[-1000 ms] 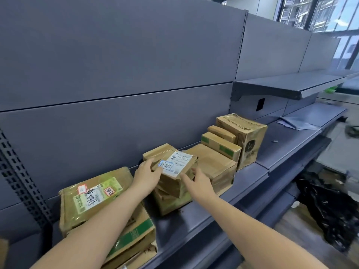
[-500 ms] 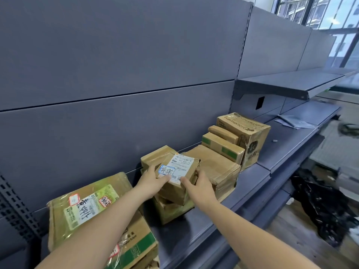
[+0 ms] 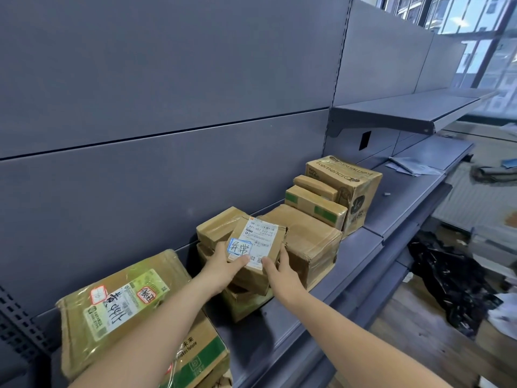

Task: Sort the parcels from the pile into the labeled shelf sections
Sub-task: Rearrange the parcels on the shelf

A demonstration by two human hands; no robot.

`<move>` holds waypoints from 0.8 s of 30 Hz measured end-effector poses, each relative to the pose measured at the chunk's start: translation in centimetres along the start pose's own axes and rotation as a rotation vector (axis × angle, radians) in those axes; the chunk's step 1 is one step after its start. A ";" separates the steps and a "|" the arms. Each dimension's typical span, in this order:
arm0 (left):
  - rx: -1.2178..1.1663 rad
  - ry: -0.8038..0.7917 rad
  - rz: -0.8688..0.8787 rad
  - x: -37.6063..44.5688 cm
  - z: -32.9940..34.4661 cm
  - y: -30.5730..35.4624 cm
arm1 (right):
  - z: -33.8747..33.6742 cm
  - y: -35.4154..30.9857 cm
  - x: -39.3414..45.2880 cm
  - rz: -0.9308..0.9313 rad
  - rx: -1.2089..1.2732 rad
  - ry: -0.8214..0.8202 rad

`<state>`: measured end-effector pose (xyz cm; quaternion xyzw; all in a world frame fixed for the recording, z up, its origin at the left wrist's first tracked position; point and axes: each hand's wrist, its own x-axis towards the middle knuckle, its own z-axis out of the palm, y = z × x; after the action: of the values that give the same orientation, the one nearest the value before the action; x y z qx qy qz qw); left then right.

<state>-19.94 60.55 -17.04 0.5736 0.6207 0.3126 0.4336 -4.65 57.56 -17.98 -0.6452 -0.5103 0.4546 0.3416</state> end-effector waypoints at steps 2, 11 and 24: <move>-0.013 0.007 0.010 -0.1 0.1 -0.1 | 0.2 0.1 -0.1 0.012 0.017 -0.013; 0.012 0.088 0.010 -0.6 0.4 -0.3 | -0.4 -0.3 -0.7 0.020 0.069 -0.002; 0.178 0.118 0.055 -1.9 1.4 -0.8 | -0.4 -0.3 -1.1 -0.087 0.125 0.087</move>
<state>-19.08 58.43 -18.07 0.6073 0.6546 0.3012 0.3347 -4.40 56.61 -17.32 -0.6193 -0.4930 0.4416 0.4224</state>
